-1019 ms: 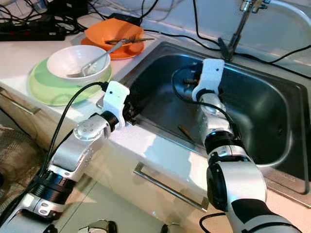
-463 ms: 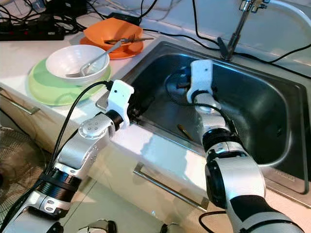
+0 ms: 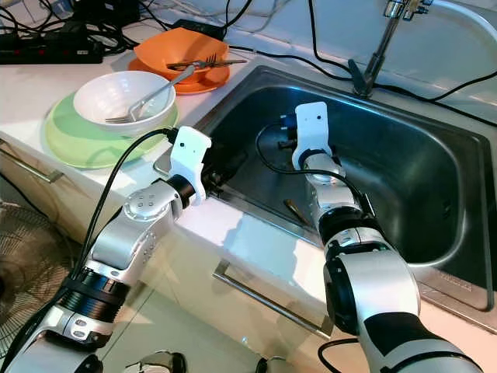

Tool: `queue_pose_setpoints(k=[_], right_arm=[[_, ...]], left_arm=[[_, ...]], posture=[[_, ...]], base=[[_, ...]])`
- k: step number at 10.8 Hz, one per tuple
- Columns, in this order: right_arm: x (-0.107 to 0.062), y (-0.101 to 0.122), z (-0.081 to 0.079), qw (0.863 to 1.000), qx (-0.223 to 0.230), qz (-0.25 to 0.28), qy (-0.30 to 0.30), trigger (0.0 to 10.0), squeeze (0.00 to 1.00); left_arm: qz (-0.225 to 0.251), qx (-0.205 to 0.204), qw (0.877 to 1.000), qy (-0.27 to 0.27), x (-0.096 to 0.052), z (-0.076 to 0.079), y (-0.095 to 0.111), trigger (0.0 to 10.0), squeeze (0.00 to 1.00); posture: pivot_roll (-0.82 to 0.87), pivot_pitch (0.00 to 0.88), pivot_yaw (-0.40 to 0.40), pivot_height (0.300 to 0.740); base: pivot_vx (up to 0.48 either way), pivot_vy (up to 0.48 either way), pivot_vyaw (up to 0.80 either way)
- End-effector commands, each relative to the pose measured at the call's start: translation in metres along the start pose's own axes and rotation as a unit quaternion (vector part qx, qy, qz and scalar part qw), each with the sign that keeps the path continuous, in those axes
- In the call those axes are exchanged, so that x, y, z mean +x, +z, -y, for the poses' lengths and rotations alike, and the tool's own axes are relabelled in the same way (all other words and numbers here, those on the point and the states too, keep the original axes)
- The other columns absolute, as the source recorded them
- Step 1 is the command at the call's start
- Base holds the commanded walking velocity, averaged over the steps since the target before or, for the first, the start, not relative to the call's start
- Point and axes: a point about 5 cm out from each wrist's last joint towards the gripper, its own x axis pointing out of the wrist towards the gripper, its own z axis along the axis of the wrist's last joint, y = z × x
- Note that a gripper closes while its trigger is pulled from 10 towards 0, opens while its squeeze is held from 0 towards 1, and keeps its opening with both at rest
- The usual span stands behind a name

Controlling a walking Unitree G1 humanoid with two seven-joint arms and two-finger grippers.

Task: Kitchen organization

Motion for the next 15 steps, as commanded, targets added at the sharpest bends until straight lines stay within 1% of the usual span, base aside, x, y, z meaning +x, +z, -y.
queue_pose_setpoints(k=[1,2,3,5,6,7,8,9,10,12,13,14,15], right_arm=[[0.003,0.012,0.003,1.0,-0.003,0.018,-0.011,10.0,0.0],[0.003,0.024,0.009,0.998,0.006,0.057,-0.032,10.0,0.0],[0.002,0.042,0.016,0.992,0.021,0.111,-0.055,10.0,0.0],[-0.001,0.066,0.024,0.98,0.045,0.179,-0.076,10.0,0.0],[-0.005,0.078,0.024,0.97,0.077,0.22,-0.074,10.0,0.0],[-0.007,0.08,0.02,0.966,0.092,0.235,-0.061,10.0,0.0],[-0.015,0.079,0.003,0.956,0.125,0.267,-0.008,10.0,0.0],[-0.022,0.069,-0.008,0.954,0.13,0.272,0.002,10.0,0.0],[-0.029,0.054,-0.015,0.956,0.136,0.262,0.006,10.0,0.0],[-0.039,0.039,-0.022,0.957,0.137,0.253,0.012,10.0,0.0],[-0.043,0.032,-0.025,0.96,0.137,0.245,0.008,10.0,0.0],[-0.044,0.028,-0.027,0.961,0.135,0.24,0.006,10.0,0.0],[-0.047,0.021,-0.032,0.963,0.136,0.231,0.012,10.0,0.0]], left_arm=[[0.001,-0.002,1.0,-0.006,0.001,0.001,0.002,10.0,0.0],[0.006,-0.001,1.0,-0.002,0.001,0.001,0.003,10.0,0.0],[0.013,-0.001,1.0,0.006,0.001,0.0,0.004,10.0,0.0],[0.017,-0.003,1.0,0.006,0.002,0.001,0.005,10.0,0.0],[0.022,-0.003,1.0,0.006,0.003,0.001,0.006,10.0,0.0],[0.025,-0.003,1.0,0.01,0.002,0.0,0.007,10.0,0.0],[0.039,-0.002,0.999,0.028,0.002,-0.004,0.009,10.0,0.0],[0.053,-0.002,0.997,0.05,0.0,-0.009,0.012,10.0,0.0],[0.068,0.002,0.995,0.076,-0.002,-0.015,0.015,10.0,0.0],[0.081,0.006,0.991,0.104,-0.007,-0.022,0.015,10.0,0.0],[0.081,0.015,0.99,0.117,-0.009,-0.026,0.013,10.0,0.0],[0.074,0.031,0.99,0.119,-0.01,-0.026,0.01,10.0,0.0],[0.076,0.046,0.988,0.123,-0.011,-0.025,0.01,10.0,0.0]], posture=[[0.09,0.096,-0.053,0.74],[0.09,0.096,-0.053,0.74],[0.08,0.096,-0.05,0.74],[0.08,0.095,-0.049,0.74],[0.07,0.093,-0.047,0.74],[0.07,0.093,-0.047,0.74],[0.07,0.094,-0.043,0.74],[0.06,0.092,-0.039,0.74],[0.06,0.091,-0.037,0.74],[0.06,0.085,-0.034,0.74],[0.05,0.079,-0.033,0.74],[0.06,0.074,-0.034,0.74],[0.05,0.071,-0.032,0.74]], base=[[0.0,0.0,0.0],[0.0,0.0,0.0],[0.0,0.0,0.0],[0.0,0.0,0.0],[0.0,0.0,0.0],[0.0,0.0,0.0],[0.0,0.0,0.0],[0.0,0.0,0.0],[0.0,0.0,0.0],[0.0,0.0,0.0],[0.0,0.0,0.0],[0.0,0.0,0.0],[0.0,0.0,0.0]])
